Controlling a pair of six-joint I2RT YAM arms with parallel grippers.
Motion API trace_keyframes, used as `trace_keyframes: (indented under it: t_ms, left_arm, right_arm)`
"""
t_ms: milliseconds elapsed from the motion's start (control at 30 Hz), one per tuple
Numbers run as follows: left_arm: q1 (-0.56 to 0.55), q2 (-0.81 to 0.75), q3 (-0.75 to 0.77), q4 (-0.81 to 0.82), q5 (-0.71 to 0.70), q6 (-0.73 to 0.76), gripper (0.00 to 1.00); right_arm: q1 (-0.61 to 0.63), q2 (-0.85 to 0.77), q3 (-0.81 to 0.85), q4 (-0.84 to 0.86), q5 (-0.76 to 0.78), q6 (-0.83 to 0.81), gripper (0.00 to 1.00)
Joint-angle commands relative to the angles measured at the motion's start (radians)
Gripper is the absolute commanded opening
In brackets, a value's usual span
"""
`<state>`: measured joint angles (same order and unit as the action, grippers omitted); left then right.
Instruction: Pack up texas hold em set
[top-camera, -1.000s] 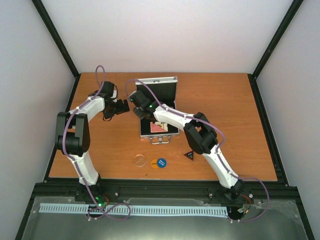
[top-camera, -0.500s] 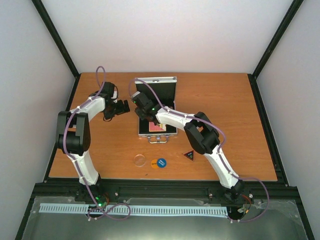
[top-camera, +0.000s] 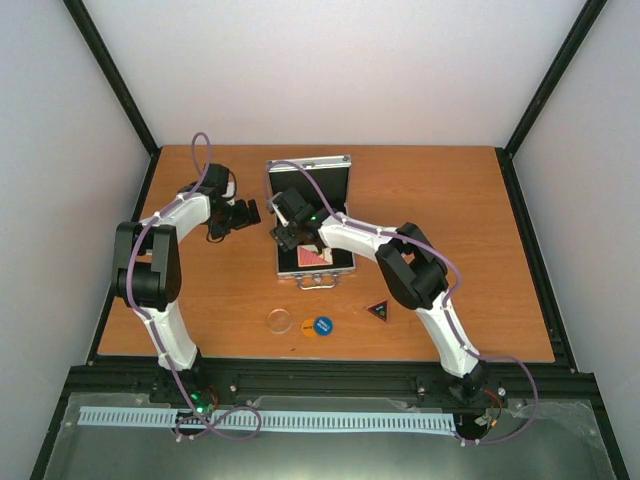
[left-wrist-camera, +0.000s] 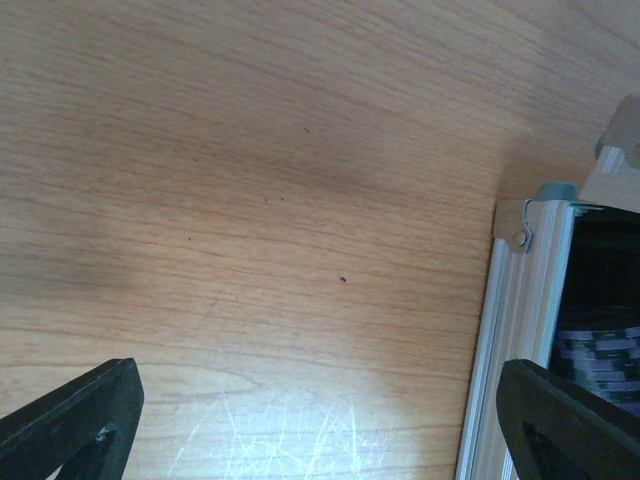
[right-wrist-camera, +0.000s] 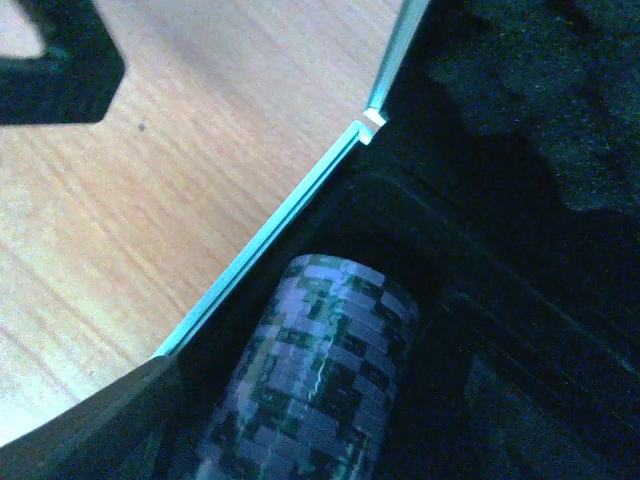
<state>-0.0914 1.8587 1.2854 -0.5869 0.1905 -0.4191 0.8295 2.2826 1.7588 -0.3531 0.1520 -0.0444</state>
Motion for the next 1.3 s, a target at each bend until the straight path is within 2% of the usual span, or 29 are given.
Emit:
trace_keyframes:
  t_ms: [0, 433, 633, 800, 1033, 1267]
  left_arm:
    - [0.004, 0.004, 0.044, 0.005, 0.005, -0.008, 1.0]
    - [0.005, 0.01, 0.052, 0.01, 0.01, -0.01, 1.0]
    - [0.005, 0.013, 0.072, -0.001, 0.005, -0.006, 1.0]
    - [0.005, 0.014, 0.091, -0.009, 0.007, -0.008, 1.0]
    - [0.005, 0.033, 0.108, -0.01, 0.019, -0.015, 1.0]
    - [0.005, 0.043, 0.109, -0.011, 0.021, -0.016, 1.0]
  right_arm:
    - [0.013, -0.037, 0.0, -0.051, -0.121, 0.008, 0.82]
    - [-0.01, -0.189, 0.099, -0.17, -0.181, 0.011, 0.85]
    - [-0.018, -0.27, 0.047, -0.256, -0.163, 0.01, 0.84]
    - [-0.018, -0.319, -0.068, -0.293, -0.165, 0.008, 0.82]
    - [-0.018, -0.299, -0.152, -0.304, -0.173, -0.005, 0.8]
    - [-0.018, -0.198, -0.075, -0.278, -0.124, -0.007, 0.81]
